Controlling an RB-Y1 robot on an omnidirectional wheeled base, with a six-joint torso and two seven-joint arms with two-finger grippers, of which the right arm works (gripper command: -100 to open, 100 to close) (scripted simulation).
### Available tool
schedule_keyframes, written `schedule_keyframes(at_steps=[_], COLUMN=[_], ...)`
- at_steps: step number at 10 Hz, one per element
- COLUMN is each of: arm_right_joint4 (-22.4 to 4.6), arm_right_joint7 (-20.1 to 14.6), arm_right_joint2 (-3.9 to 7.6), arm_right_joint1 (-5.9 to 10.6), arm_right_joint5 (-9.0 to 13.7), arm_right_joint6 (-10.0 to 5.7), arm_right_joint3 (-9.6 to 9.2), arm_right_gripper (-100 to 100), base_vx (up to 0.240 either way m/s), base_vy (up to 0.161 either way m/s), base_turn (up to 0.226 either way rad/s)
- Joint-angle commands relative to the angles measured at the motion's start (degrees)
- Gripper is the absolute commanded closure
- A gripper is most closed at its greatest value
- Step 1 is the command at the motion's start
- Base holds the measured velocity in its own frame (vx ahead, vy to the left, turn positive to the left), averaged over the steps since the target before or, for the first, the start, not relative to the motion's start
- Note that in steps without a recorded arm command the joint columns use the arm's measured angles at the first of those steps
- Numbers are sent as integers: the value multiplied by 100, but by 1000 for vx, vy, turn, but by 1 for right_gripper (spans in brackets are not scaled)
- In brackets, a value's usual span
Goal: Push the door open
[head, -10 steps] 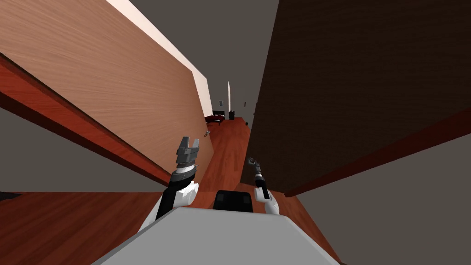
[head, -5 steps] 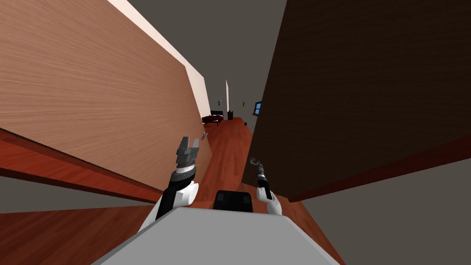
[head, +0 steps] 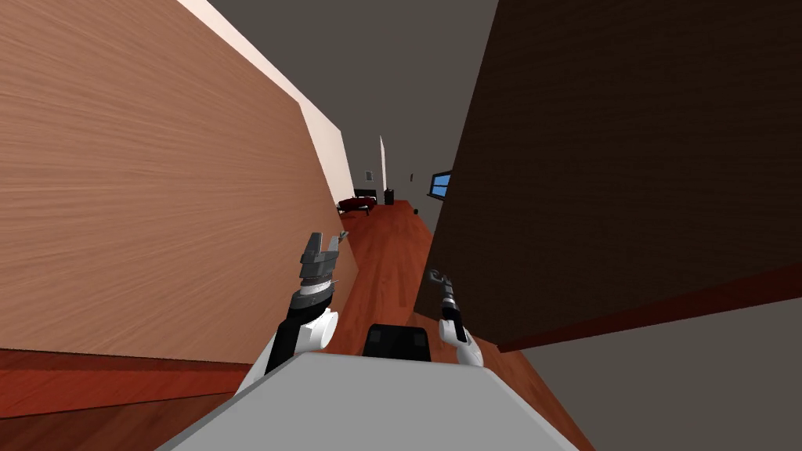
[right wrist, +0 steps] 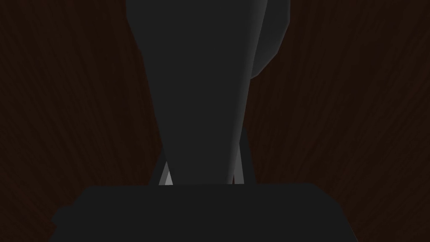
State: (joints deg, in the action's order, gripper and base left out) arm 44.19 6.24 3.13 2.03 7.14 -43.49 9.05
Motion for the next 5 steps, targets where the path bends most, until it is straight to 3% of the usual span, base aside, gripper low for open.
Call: schedule_keyframes(at_steps=[1,5], arm_right_joint4=[86,75], arm_right_joint7=[52,111], arm_right_joint2=[5,-142], arm_right_joint1=[32,39], arm_right_joint5=[67,177], arm_right_joint6=[15,9], arm_right_joint3=[152,368], arm_right_gripper=[100,100], base_vx=[197,177], base_vy=[58,75], base_turn=[-88,-71])
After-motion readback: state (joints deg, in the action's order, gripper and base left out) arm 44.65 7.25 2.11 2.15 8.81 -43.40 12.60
